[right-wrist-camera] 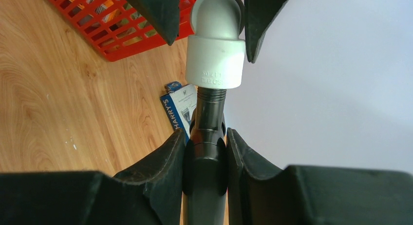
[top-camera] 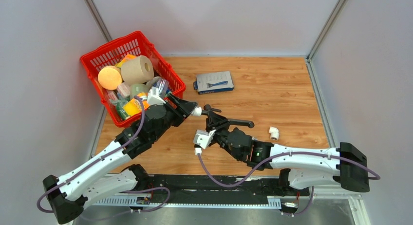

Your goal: Install the water faucets

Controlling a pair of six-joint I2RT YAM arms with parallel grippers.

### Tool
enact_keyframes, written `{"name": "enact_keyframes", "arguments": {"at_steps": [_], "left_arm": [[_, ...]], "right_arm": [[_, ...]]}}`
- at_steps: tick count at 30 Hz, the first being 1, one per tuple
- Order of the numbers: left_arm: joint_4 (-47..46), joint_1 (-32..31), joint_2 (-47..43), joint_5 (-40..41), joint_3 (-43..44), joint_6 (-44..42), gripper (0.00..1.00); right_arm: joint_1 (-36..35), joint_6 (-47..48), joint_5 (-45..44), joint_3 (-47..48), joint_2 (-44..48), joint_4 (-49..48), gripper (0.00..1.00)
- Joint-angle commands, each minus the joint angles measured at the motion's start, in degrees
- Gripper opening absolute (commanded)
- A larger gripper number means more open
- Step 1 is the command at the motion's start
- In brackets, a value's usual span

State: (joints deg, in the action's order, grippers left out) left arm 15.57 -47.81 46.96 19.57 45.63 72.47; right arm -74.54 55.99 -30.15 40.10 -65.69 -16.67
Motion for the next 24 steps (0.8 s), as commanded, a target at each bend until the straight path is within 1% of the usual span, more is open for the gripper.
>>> {"name": "enact_keyframes", "arguments": {"at_steps": [1,4,8,10,11,12,15,17,18,19,20,21,22,23,24], "left_arm": [[-3.8,0.2,0.4,-0.2,-0.3,1.5,0.74],[-4.1,0.3,0.8,-0.4,-0.4,0.3,0.74],[-5.7,0.3,-0.3,-0.5,-1.3,-1.1,0.77],[-7.6,0.2,-1.1,-1.1,-2.2,-2.1,0.77],[-8.4,0.2,-1.5,-1.4,-3.0,-2.7,0.73],[-10.1,0.3,-1.8,-1.9,-3.3,-3.1,0.66],[-13.1,0.2,-2.7,-2.7,-4.8,-3.6,0.57],[-14.2,0.2,-2.8,-3.2,-5.4,-3.8,0.46],[-14.5,0.2,-2.8,-3.8,-5.5,-4.3,0.34],[-15.2,0.2,-2.8,-4.1,-5.8,-4.7,0.29],[-15.2,0.2,-2.9,-4.5,-5.9,-5.4,0.19],[-16.9,0.3,-3.1,-4.6,-6.2,-5.9,0.11],[-17.2,0.2,-3.3,-5.1,-6.3,-7.5,0.0],[-18.0,0.2,-3.5,-5.3,-6.3,-8.6,0.0],[-18.8,0.2,-3.7,-6.2,-6.4,-11.5,0.0]], "right_arm": [[-1.0,3.0,-3.4,0.5,0.3,-8.5,0.0],[-1.0,2.0,-2.6,0.8,0.6,-7.1,0.0],[-1.0,-0.2,-1.2,1.8,1.4,-3.3,0.0],[-1.0,-1.0,-1.1,2.1,1.5,-2.1,0.0],[-1.0,-1.5,-0.7,2.2,1.7,-1.6,0.0],[-1.0,-2.0,-0.3,2.4,1.8,-1.0,0.0],[-1.0,-3.3,0.2,2.7,1.9,-0.2,0.0],[-1.0,-3.8,0.0,3.0,1.8,0.1,0.0],[-1.0,-3.9,0.3,3.1,1.8,0.2,0.0],[-1.0,-4.1,0.6,3.2,2.0,0.5,0.0],[-1.0,-4.4,1.0,3.3,2.1,0.9,0.0],[-1.0,-5.0,1.6,3.6,2.3,1.5,0.0],[-1.0,-5.7,2.2,3.8,2.8,2.1,0.0],[-0.9,-6.4,3.1,4.2,3.3,3.3,0.0],[-0.6,-7.4,4.2,4.5,3.9,4.3,0.0]]}}
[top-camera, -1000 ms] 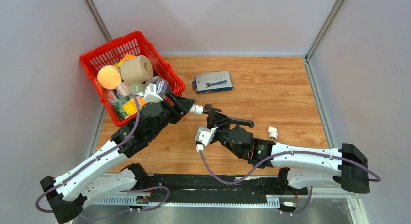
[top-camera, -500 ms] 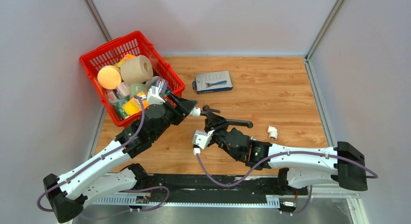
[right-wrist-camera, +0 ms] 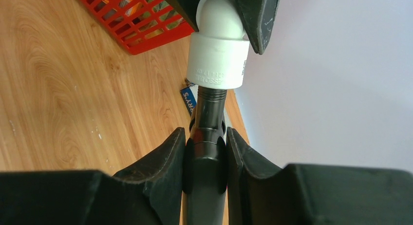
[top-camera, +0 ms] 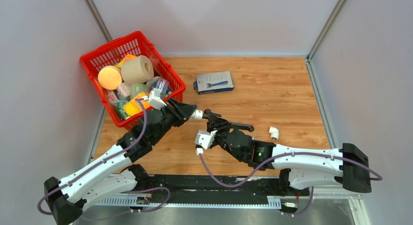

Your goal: Install the water faucets

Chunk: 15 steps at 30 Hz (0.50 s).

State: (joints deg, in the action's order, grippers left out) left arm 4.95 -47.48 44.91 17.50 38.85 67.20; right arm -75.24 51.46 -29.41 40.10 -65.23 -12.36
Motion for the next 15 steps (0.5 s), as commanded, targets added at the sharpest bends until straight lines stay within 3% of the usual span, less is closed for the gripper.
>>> {"name": "enact_keyframes", "arguments": {"at_steps": [1,8,12,15], "left_arm": [[-10.1,-0.2,-2.2,-4.7,0.1,-10.0,0.0],[-22.5,-0.2,-6.8,-15.2,-3.6,-29.0,0.0],[-27.8,0.1,-7.1,-29.4,-2.5,-42.6,0.0],[-24.1,0.2,-5.8,-43.8,1.4,-52.6,0.0]], "right_arm": [[0.4,-3.9,4.7,5.2,4.2,1.5,0.0],[5.9,-12.2,20.9,8.2,10.4,8.7,0.0],[11.9,-18.0,35.7,8.8,13.1,11.2,0.0],[17.0,-21.0,47.6,8.9,14.4,12.1,0.0]]}}
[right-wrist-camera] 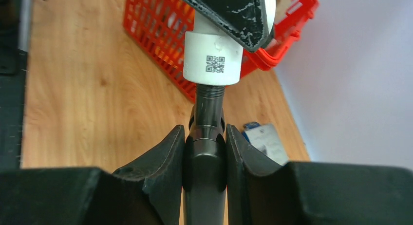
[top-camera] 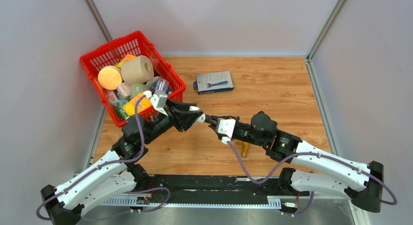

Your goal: Install the water faucets

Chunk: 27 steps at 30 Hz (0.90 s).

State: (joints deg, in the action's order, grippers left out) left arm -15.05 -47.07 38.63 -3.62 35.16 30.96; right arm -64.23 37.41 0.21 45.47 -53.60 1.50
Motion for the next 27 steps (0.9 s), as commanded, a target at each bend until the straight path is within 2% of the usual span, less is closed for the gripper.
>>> {"name": "enact_keyframes", "arguments": {"at_steps": [1,4,6,9,12,13,15,17,19,23,27], "left_arm": [[-1.1,-0.2,1.6,-26.4,7.7,-18.5,0.0],[7.6,-0.2,4.1,-39.2,12.7,-29.7,0.0],[16.9,-0.2,6.4,-43.7,16.7,-38.3,0.0],[29.9,-0.2,9.2,-46.6,21.8,-49.1,0.0],[33.7,-0.1,10.1,-43.2,23.6,-53.5,0.0],[33.6,-0.1,9.8,-41.9,23.7,-53.6,0.01],[31.8,-0.1,8.8,-37.5,22.9,-52.4,0.18],[28.4,-0.1,7.3,-33.0,21.5,-49.2,0.48],[24.0,-0.1,5.6,-28.5,19.5,-45.4,0.6],[18.3,-0.1,2.9,-15.9,16.9,-35.3,0.68],[18.0,-0.1,2.9,-6.2,16.5,-24.3,0.69]], "right_arm": [[7.2,-7.5,22.2,3.6,3.1,-1.8,0.0],[11.7,-9.3,32.0,3.5,3.1,0.3,0.0],[13.9,-10.3,37.3,3.6,2.6,0.8,0.0],[14.6,-10.3,37.8,3.6,2.5,1.1,0.0],[14.7,-9.7,35.1,3.3,2.5,1.1,0.0],[14.7,-9.5,34.1,3.2,2.4,1.1,0.0],[14.7,-9.0,31.9,3.3,2.2,1.0,0.0],[14.7,-8.8,29.2,3.3,1.9,0.9,0.0],[14.7,-8.4,27.2,3.1,1.8,0.4,0.0],[14.7,-8.8,22.5,1.7,1.9,-2.9,0.0],[14.1,-8.8,18.5,0.8,1.7,-5.6,0.0]]}}
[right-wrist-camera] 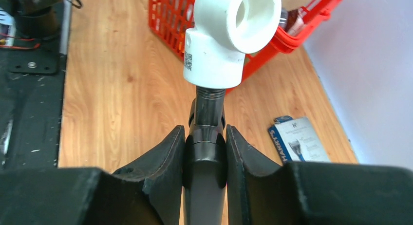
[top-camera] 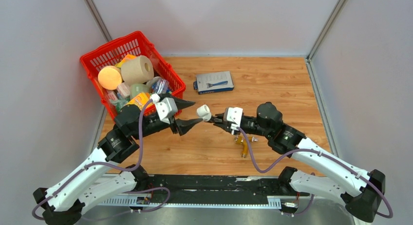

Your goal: Install the water faucets

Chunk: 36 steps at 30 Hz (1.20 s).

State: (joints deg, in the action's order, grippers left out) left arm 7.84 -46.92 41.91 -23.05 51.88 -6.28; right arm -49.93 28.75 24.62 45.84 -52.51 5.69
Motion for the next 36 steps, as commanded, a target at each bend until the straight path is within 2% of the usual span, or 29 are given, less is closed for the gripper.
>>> {"name": "enact_keyframes", "arguments": {"at_steps": [1,2,6,9,13,21,36], "left_arm": [[-4.6,-0.3,-0.2,14.9,-0.2,18.2,0.69],[-4.4,-0.3,0.1,17.5,-0.3,20.2,0.69],[-2.8,-0.3,1.1,25.3,-0.6,37.9,0.7],[1.6,-0.3,2.9,31.0,0.9,51.8,0.7],[3.8,-0.3,6.2,33.0,2.2,56.0,0.7],[5.6,-0.3,9.5,35.2,0.6,59.7,0.71],[6.8,-0.3,7.1,33.4,-2.4,60.7,0.72]], "right_arm": [[-0.7,0.0,-7.1,0.1,0.5,-10.4,0.0],[-1.2,0.4,-8.6,-0.1,0.3,-11.0,0.0],[-4.9,3.8,-17.8,-1.8,-0.7,-13.7,0.0],[-8.9,8.0,-30.1,-3.2,-2.3,-16.8,0.0],[-13.5,13.4,-39.9,-4.9,-4.9,-22.2,0.0],[-18.6,20.4,-49.0,-5.2,-9.7,-27.5,0.0],[-19.0,20.6,-49.2,-5.0,-10.8,-27.2,0.0]]}}
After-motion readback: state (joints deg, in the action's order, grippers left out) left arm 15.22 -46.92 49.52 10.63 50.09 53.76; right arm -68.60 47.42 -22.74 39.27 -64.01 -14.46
